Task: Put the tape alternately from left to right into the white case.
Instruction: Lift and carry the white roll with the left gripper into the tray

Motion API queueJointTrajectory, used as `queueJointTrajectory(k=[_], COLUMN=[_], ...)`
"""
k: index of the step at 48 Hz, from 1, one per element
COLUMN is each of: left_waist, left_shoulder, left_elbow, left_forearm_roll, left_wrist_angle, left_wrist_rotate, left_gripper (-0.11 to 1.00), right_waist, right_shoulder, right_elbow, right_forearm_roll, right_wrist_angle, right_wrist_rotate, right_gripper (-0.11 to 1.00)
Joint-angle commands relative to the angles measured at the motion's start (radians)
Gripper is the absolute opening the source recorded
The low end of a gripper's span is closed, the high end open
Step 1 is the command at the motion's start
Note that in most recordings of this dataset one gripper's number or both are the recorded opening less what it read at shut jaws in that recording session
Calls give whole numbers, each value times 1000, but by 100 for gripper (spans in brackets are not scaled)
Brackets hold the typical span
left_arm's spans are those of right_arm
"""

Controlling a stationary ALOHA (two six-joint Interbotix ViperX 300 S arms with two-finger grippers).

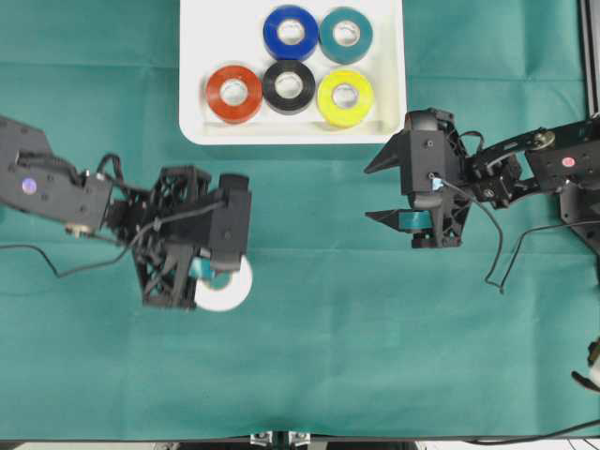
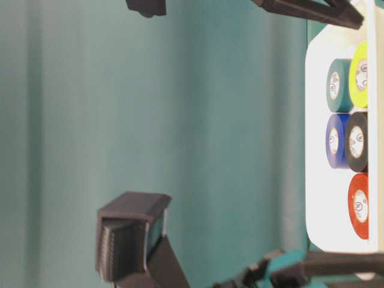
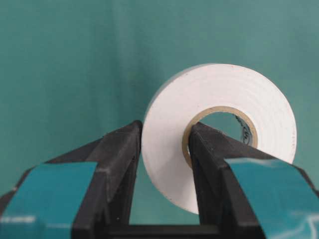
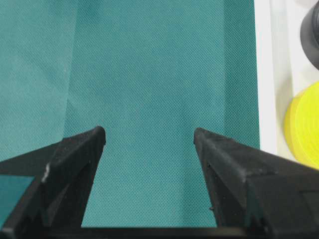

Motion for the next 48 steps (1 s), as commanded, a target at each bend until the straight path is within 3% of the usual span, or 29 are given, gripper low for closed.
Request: queueJointTrajectory(k=[1, 25, 36, 48], left_waist=[55, 402, 499, 578], left_shoulder=[-41, -48, -29, -9], left_elbow=[-5, 14, 15, 14], left_forearm_roll=[3, 3, 3, 3], left_wrist_angle=[-3, -57, -117, -150], left_wrist_rotate=[23, 175, 241, 245], left_gripper=[-2, -2, -2, -2], right_waist=[3, 3, 2, 3], right_shoulder=[-17, -17, -17, -14], right_elbow=[-14, -17, -15, -17], right_forearm_roll=[-2, -2, -2, -2], right_wrist_angle=[-6, -8, -8, -8], right_wrist_rotate=[0, 3, 5, 3], right_gripper=[79, 78, 78, 78])
